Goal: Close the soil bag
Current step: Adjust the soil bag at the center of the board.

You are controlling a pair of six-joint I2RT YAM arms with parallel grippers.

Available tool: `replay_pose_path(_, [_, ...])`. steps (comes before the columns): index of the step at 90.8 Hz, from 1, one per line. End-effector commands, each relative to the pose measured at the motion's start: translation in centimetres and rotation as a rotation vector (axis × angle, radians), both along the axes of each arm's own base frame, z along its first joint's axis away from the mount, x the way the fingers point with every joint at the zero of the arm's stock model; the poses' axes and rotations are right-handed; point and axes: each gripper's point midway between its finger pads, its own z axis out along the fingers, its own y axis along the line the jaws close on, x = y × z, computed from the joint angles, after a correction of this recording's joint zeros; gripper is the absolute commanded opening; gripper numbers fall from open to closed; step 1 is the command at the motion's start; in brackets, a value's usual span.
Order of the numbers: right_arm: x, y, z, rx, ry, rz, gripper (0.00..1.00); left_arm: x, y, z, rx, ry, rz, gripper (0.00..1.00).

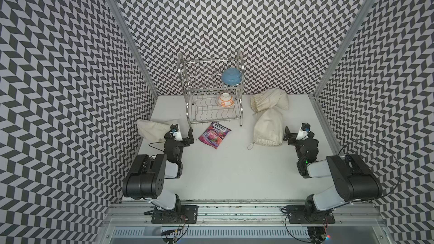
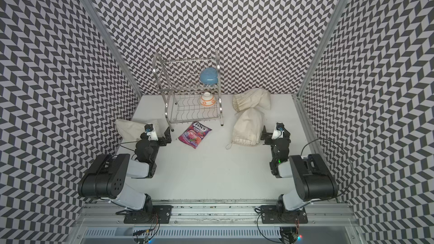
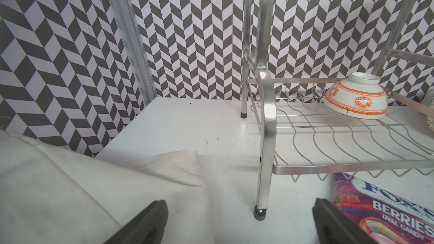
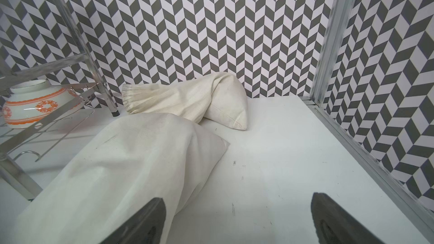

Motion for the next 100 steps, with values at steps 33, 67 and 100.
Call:
replay_pose_path(33, [0.1, -0.2, 2.3, 0.008, -0.078, -0.010, 1.00, 0.2, 0.2, 2.6, -0.007, -0.059, 0.000, 1.00])
replay_pose_path(67, [0.1, 0.5, 4.6, 0.160, 0.133, -0.101, 1.00, -5.5, 2.7, 9.2, -0.308, -0.162, 0.271, 1.00])
replay_pose_path(100, [-2.1, 7.4, 2.8, 0.423, 0.308, 0.209, 1.00, -7.9, -12.3, 10.7, -0.437, -0.095, -0.236, 1.00])
